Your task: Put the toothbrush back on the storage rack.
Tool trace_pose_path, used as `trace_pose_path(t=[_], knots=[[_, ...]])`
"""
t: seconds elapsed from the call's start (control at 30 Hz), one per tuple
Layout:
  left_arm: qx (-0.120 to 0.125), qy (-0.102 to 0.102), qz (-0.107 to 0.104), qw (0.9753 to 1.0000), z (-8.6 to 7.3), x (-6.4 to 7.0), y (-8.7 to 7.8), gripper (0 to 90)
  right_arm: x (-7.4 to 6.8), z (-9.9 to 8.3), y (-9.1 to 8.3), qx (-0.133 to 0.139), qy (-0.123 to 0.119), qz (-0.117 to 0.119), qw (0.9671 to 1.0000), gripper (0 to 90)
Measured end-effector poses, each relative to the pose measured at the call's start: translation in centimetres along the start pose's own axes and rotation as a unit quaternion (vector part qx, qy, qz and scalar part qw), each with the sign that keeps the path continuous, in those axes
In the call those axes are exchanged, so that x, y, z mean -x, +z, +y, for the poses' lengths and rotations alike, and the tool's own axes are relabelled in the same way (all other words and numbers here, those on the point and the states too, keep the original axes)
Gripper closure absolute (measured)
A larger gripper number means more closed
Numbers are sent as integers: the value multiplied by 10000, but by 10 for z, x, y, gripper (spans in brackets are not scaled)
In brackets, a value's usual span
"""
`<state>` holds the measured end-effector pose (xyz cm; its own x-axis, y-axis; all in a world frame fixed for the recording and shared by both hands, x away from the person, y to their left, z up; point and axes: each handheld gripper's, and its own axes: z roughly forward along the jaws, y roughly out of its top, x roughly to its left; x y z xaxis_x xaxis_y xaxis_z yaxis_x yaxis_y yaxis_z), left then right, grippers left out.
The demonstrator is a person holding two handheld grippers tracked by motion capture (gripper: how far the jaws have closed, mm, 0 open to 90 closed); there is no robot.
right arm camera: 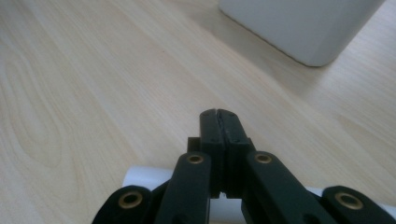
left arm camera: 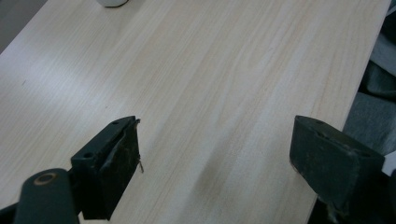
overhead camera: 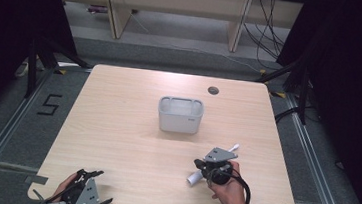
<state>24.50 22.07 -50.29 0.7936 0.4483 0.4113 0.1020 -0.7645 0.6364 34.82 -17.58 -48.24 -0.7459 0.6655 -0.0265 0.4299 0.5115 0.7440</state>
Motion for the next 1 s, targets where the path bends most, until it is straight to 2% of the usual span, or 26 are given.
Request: trace_pose_path(t=[0.07, 0.1, 0.13, 0.2, 0.23, 0.3, 0.37, 0.4, 0.5, 0.53, 0.57, 0.6, 0.63, 0.7, 0.73, 0.83, 0.87, 0.97, 1.0], knots=[[1, -13, 47, 10000, 0, 1, 0, 155, -3, 0, 2, -62, -9, 44, 10000, 900], [-10, -13, -20, 10000, 0, 1, 1, 155, -3, 0, 2, -62, -9, 44, 10000, 900], [26, -72, 20, 10000, 0, 2, 2, 155, -3, 0, 3, -99, 27, 97, 9999, 900], [-73, -1, -61, 10000, 0, 1, 1, 155, -3, 0, 6, -168, -84, 133, 9997, 900], [-52, -7, -58, 10000, 0, 1, 1, 155, -4, 0, 6, -165, -113, 69, 9998, 900], [65, -73, 19, 10000, 0, 2, 2, 155, -7, 0, 7, -269, -69, 125, 9995, 900], [22, -69, -4, 10000, 0, 2, 1, 155, -7, 0, 7, -290, -123, 89, 9995, 900], [-65, -1, -35, 10000, 0, 1, 1, 155, -7, -1, 9, -270, -153, 84, 9995, 900], [-5, -27, -25, 10000, 0, 1, 1, 155, -7, -2, 10, -378, -178, 180, 9990, 900], [-21, -34, -36, 10000, 1, 1, 1, 155, -9, -4, 11, -356, -60, 110, 9993, 900], [37, -55, 51, 10000, 0, 2, 2, 155, -9, -4, 11, -356, -60, 110, 9993, 900], [43, -54, 15, 10000, 0, 2, 2, 155, -8, -4, 12, -315, -137, 101, 9994, 900], [-34, -24, -27, 10000, 0, 1, 1, 155, -9, -4, 12, -363, -85, 125, 9992, 900], [-8, -53, -18, 10000, 0, 2, 2, 155, -8, -4, 13, -361, -188, 165, 9990, 900], [34, -46, -2, 10000, 0, 2, 2, 155, -8, -4, 11, -467, -180, 219, 9985, 900], [36, -49, 34, 10000, 0, 2, 2, 155, -10, -4, 10, -517, -75, 190, 9985, 900], [59, -50, -1, 10000, 0, 2, 2, 155, -9, -6, 12, -385, -212, 212, 9988, 900], [53, -58, 85, 9999, 0, 2, 2, 155, -10, -6, 12, -379, -228, 183, 9989, 900], [54, -62, 94, 9999, 0, 2, 2, 155, -10, -7, 11, -425, -162, 162, 9988, 900]])
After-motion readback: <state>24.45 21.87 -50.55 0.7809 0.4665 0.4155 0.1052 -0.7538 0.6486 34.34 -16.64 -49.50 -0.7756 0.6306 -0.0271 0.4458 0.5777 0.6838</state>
